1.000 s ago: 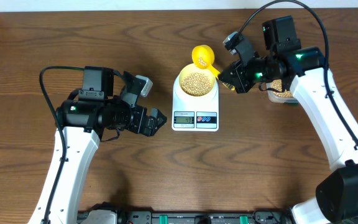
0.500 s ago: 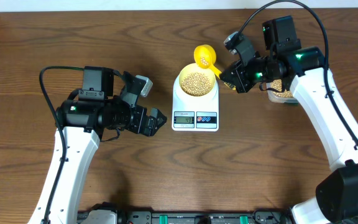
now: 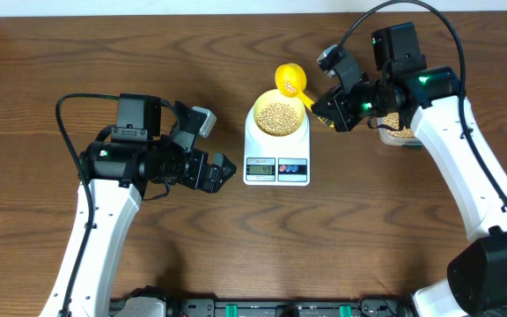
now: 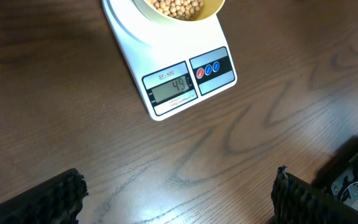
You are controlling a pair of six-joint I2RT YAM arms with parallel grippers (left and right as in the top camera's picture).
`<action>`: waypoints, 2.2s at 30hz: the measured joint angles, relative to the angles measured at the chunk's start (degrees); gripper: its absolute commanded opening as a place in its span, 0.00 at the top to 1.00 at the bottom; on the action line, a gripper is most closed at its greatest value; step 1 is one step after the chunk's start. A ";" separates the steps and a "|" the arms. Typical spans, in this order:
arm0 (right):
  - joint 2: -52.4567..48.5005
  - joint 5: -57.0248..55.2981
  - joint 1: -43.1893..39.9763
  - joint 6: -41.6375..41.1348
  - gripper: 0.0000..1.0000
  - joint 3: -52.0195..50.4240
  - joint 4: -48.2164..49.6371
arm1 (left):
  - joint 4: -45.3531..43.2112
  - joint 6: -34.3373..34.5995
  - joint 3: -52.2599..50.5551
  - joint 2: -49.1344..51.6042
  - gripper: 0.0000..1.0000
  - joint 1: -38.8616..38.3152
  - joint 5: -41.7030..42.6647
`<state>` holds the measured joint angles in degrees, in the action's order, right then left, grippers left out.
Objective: Scoop item into bowl and weigh 50g on scale
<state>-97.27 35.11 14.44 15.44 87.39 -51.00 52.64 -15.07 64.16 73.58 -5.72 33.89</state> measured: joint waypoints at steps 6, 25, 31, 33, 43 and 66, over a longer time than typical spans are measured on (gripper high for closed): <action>0.00 -0.66 -0.02 -0.74 0.99 0.00 -0.04 | 0.00 0.00 -0.02 0.00 0.02 0.00 0.00; 0.00 -1.49 -0.02 -0.85 0.99 0.00 -0.61 | 0.00 0.00 0.00 0.00 0.02 0.00 0.00; 0.00 -4.52 0.33 1.57 0.99 0.00 -1.01 | 0.00 0.00 -0.02 0.00 0.02 0.00 0.00; 0.00 -6.29 0.83 2.43 0.99 0.00 -0.98 | 0.00 0.00 -0.02 0.00 0.02 0.00 0.00; 0.00 -10.45 3.19 4.92 0.99 0.00 0.79 | 0.00 0.00 -0.02 0.00 0.02 0.00 0.00; 0.00 -18.88 5.90 9.46 0.99 0.00 2.10 | 0.00 0.00 0.00 0.00 0.02 0.00 0.00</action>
<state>-97.27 16.23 20.34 24.91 87.39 -48.90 52.64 -15.07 64.16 73.58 -5.72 33.89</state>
